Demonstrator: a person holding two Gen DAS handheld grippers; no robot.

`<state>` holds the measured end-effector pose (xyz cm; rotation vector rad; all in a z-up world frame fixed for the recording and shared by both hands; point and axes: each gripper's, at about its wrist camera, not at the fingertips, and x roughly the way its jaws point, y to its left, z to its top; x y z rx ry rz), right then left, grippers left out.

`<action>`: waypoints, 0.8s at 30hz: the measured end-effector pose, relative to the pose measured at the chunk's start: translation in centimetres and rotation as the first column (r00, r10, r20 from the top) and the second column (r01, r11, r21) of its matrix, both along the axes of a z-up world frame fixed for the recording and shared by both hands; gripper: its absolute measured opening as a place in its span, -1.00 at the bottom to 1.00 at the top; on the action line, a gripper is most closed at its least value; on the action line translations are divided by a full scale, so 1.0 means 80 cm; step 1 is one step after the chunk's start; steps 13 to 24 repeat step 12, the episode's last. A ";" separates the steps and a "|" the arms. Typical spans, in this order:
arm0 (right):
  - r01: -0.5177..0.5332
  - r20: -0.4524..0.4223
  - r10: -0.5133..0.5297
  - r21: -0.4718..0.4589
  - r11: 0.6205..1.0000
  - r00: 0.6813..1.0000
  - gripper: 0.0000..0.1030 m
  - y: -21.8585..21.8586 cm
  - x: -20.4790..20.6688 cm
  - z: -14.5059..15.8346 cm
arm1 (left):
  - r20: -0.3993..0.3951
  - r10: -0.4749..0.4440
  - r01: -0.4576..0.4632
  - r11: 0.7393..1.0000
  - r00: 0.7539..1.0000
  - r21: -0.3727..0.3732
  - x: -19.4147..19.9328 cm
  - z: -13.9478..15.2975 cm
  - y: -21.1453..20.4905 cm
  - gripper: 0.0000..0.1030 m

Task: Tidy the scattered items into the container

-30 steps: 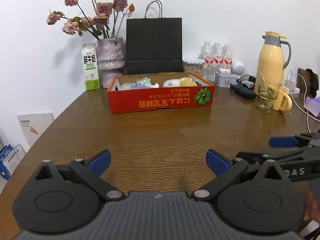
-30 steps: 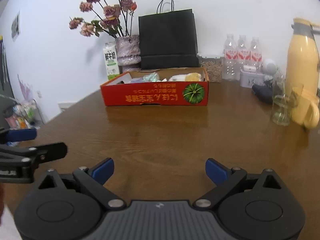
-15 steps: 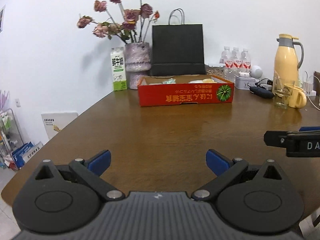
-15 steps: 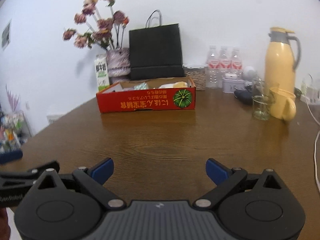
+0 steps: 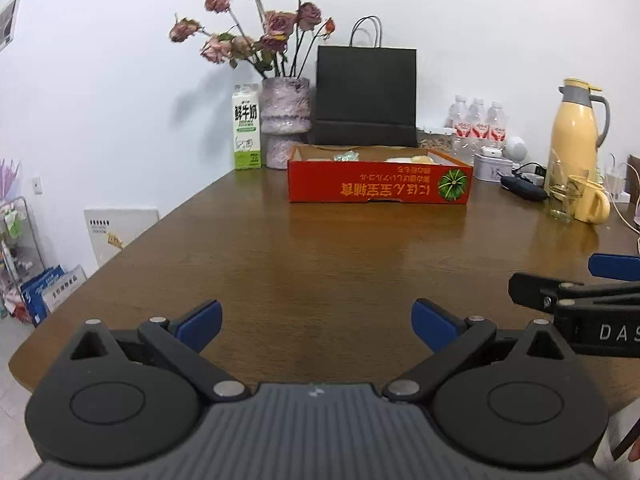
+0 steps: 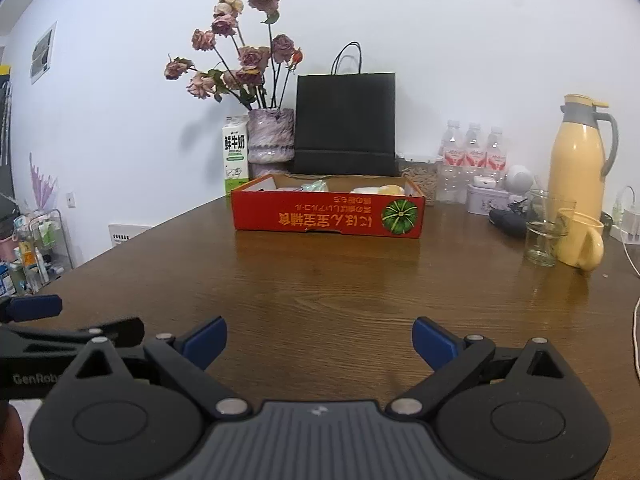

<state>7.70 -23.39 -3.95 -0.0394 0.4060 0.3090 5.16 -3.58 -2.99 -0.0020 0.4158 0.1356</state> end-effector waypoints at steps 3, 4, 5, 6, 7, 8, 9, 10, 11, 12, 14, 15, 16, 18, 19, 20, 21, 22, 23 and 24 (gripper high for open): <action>0.016 -0.006 -0.016 -0.006 1.000 1.000 0.96 -0.002 -0.002 0.000 | 0.018 0.018 -0.018 1.000 1.000 0.005 -0.001 0.003 -0.001 1.00; 0.018 -0.007 -0.018 -0.005 1.000 1.000 0.96 -0.003 -0.002 -0.001 | 0.015 0.020 -0.020 1.000 1.000 -0.002 -0.002 0.003 -0.001 1.00; 0.018 -0.008 -0.018 0.000 1.000 1.000 0.96 -0.004 -0.001 -0.001 | 0.012 0.016 -0.016 1.000 1.000 -0.011 -0.001 0.003 -0.001 1.00; 0.018 -0.007 -0.018 0.004 1.000 1.000 0.96 -0.005 -0.002 0.000 | 0.007 0.015 -0.015 1.000 1.000 -0.017 -0.001 0.003 -0.001 1.00; 0.019 -0.005 -0.019 0.008 1.000 1.000 0.96 -0.007 -0.003 0.000 | 0.006 0.017 -0.017 1.000 1.000 -0.018 -0.001 0.003 -0.002 1.00; 0.020 -0.002 -0.020 0.009 1.000 1.000 0.96 -0.007 -0.003 0.001 | 0.011 0.020 -0.020 1.000 1.000 -0.015 -0.002 0.004 -0.003 1.00; 0.019 0.001 -0.019 0.007 1.000 1.000 0.96 -0.008 -0.004 0.001 | 0.018 0.017 -0.017 1.000 1.000 -0.009 -0.003 0.004 -0.004 1.00; 0.021 0.003 -0.021 0.004 1.000 1.000 0.96 -0.007 -0.005 0.001 | 0.025 0.010 -0.010 1.000 1.000 0.001 -0.005 0.004 -0.006 1.00; 0.023 0.003 -0.023 0.002 1.000 1.000 0.96 -0.008 -0.005 0.000 | 0.031 0.006 -0.006 1.000 1.000 0.012 -0.006 0.004 -0.008 1.00; 0.024 0.000 -0.024 0.001 1.000 1.000 0.96 -0.008 -0.005 0.000 | 0.037 0.002 -0.002 1.000 0.999 0.021 -0.007 0.005 -0.010 1.00; 0.024 0.000 -0.024 0.001 1.000 1.000 0.96 -0.008 -0.005 0.000 | 0.037 0.002 -0.002 1.000 0.999 0.021 -0.007 0.005 -0.010 1.00; 0.024 0.000 -0.024 0.001 1.000 1.000 0.96 -0.008 -0.005 0.000 | 0.037 0.002 -0.002 1.000 0.999 0.021 -0.007 0.005 -0.010 1.00; 0.024 0.000 -0.024 0.001 1.000 1.000 0.96 -0.008 -0.005 0.000 | 0.037 0.002 -0.002 1.000 0.999 0.021 -0.007 0.005 -0.010 1.00; 0.024 0.000 -0.024 0.001 1.000 1.000 0.96 -0.008 -0.005 0.000 | 0.037 0.002 -0.002 1.000 0.999 0.021 -0.007 0.005 -0.010 1.00; 0.024 0.000 -0.024 0.001 1.000 1.000 0.96 -0.008 -0.005 0.000 | 0.037 0.002 -0.002 1.000 0.999 0.021 -0.007 0.005 -0.010 1.00; 0.024 0.000 -0.024 0.001 1.000 1.000 0.96 -0.008 -0.005 0.000 | 0.037 0.002 -0.002 1.000 0.999 0.021 -0.007 0.005 -0.010 1.00; 0.024 0.000 -0.024 0.001 1.000 1.000 0.96 -0.008 -0.005 0.000 | 0.037 0.002 -0.002 1.000 0.999 0.021 -0.007 0.005 -0.010 1.00; 0.024 0.000 -0.024 0.001 1.000 1.000 0.96 -0.008 -0.005 0.000 | 0.037 0.002 -0.002 1.000 0.999 0.021 -0.007 0.005 -0.010 1.00; 0.024 0.000 -0.024 0.001 1.000 1.000 0.96 -0.008 -0.005 0.000 | 0.037 0.002 -0.002 1.000 0.999 0.021 -0.007 0.005 -0.010 1.00; 0.024 0.000 -0.024 0.001 1.000 1.000 0.96 -0.008 -0.005 0.000 | 0.037 0.002 -0.002 1.000 0.999 0.021 -0.007 0.005 -0.010 1.00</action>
